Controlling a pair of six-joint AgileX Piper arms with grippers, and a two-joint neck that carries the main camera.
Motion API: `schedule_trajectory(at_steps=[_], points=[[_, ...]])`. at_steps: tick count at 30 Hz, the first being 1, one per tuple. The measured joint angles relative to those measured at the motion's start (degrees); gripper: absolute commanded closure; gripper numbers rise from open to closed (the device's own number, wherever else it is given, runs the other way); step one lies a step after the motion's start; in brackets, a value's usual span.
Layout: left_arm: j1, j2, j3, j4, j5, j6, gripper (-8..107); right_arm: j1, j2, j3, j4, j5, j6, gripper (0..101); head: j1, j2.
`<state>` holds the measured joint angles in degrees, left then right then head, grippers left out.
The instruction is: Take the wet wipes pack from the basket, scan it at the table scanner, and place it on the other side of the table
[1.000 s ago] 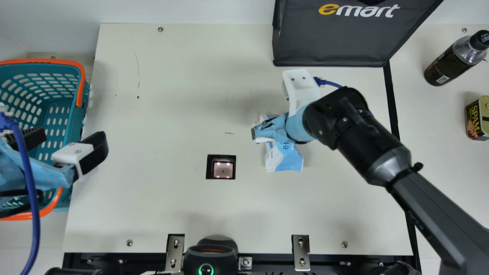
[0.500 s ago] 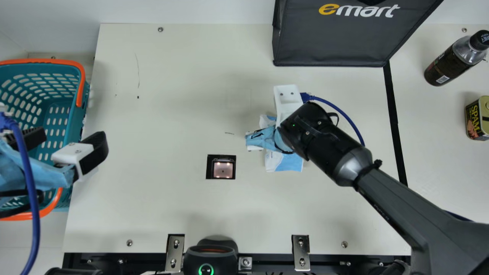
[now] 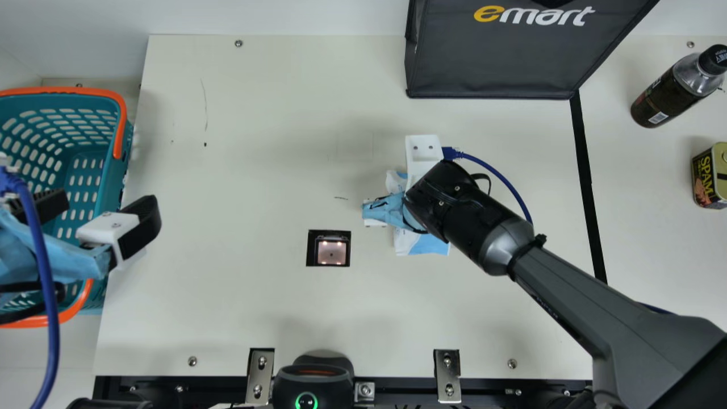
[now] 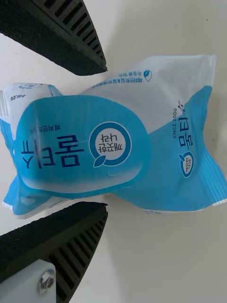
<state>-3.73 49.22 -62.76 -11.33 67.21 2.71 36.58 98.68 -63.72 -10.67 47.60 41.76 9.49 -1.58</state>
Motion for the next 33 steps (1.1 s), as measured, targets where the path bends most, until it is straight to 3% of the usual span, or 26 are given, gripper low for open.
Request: schedule_trajectory(at_steps=[3, 17, 33], points=[[0.0, 0.0, 0.0, 0.0, 0.0, 0.0, 9, -0.2, 0.2, 0.3, 0.2, -0.6, 0.2, 6, 0.0, 0.0], [0.0, 0.0, 0.0, 0.0, 0.0, 0.0, 9, 0.2, -0.2, -0.2, -0.4, 0.4, 0.5, 100, 0.0, 0.0], [0.0, 0.0, 0.0, 0.0, 0.0, 0.0, 9, 0.5, -3.2, -5.0, -1.0, 5.1, -1.5, 101, 0.0, -2.2]])
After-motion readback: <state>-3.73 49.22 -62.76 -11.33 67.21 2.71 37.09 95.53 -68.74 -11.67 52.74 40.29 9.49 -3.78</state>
